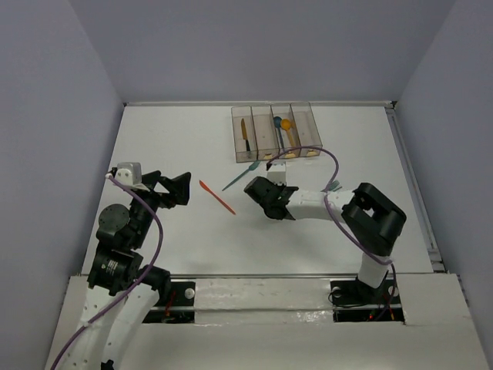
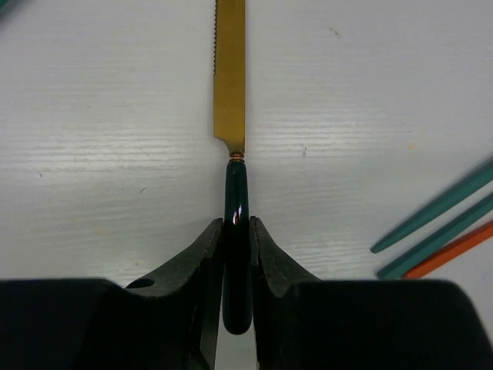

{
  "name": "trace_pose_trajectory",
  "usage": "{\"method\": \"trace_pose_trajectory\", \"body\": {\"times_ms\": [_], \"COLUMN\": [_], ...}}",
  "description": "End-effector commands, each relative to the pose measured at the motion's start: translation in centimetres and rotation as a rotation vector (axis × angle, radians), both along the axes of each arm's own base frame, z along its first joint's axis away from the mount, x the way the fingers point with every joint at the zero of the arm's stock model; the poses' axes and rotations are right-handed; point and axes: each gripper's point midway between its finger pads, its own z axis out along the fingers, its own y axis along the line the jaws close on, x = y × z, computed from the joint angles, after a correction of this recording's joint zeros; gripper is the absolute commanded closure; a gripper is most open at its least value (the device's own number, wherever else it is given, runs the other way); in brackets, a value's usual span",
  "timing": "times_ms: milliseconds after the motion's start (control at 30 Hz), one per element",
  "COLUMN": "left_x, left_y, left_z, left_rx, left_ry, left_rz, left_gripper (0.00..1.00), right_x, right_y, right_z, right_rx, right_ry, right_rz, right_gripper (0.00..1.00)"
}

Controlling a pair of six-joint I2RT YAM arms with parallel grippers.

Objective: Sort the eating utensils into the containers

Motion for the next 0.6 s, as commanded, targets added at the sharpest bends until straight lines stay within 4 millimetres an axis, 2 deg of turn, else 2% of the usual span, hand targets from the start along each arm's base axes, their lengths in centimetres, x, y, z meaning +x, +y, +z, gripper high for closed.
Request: {"method": "trace_pose_trajectory", "body": {"times_ms": [0, 133, 200, 267, 333, 400, 433, 467, 500, 567], "left_x": [-0.2, -0.3, -0.3, -0.4, -0.5, -0.5, -0.5, -0.5, -0.6, -0.6], "left_y": [0.1, 0.1, 0.0, 0.0, 0.0, 0.1, 0.1, 0.1, 0.2, 0.2], "left_z": [2.7, 2.9, 2.9, 3.0, 3.0, 3.1, 3.1, 3.2, 3.2, 3.0], "left_rx": [-0.031, -0.032, -0.031, -0.031, -0.031, -0.032, -0.031, -0.031, -0.032, -0.029], "left_ry": [-0.077, -0.082, -0.082, -0.085, -0.087, -0.090, -0.090, -0.092, -0.093, -0.089], "left_rz": [-0.005, -0.005, -0.009, -0.011, -0.011, -0.009, -0.009, -0.009, -0.006, -0.003], "left_gripper": [0.01, 0.01, 0.01, 0.01, 0.01, 0.01, 0.01, 0.01, 0.01, 0.01], "right_x": [-0.8, -2.8, -3.6, -3.7, -3.5, -2.7, -0.8, 0.1, 2.3, 4.8], "right_y": [-0.5, 0.2, 1.2, 2.7, 3.9, 4.9, 5.2, 5.3, 5.5, 5.7], "right_z": [2.6, 4.1, 5.8, 8.0, 10.9, 12.8, 13.9, 14.2, 14.8, 15.2], "right_rx": [0.057, 0.099, 0.181, 0.267, 0.318, 0.319, 0.300, 0.286, 0.261, 0.264], "right_ry": [-0.024, -0.012, -0.014, -0.058, -0.111, -0.155, -0.182, -0.192, -0.220, -0.238], "right_rz": [0.021, 0.119, 0.202, 0.272, 0.341, 0.384, 0.381, 0.377, 0.361, 0.358], "right_gripper": [1.00, 1.00, 1.00, 1.00, 1.00, 1.00, 1.00, 1.00, 1.00, 1.00]}}
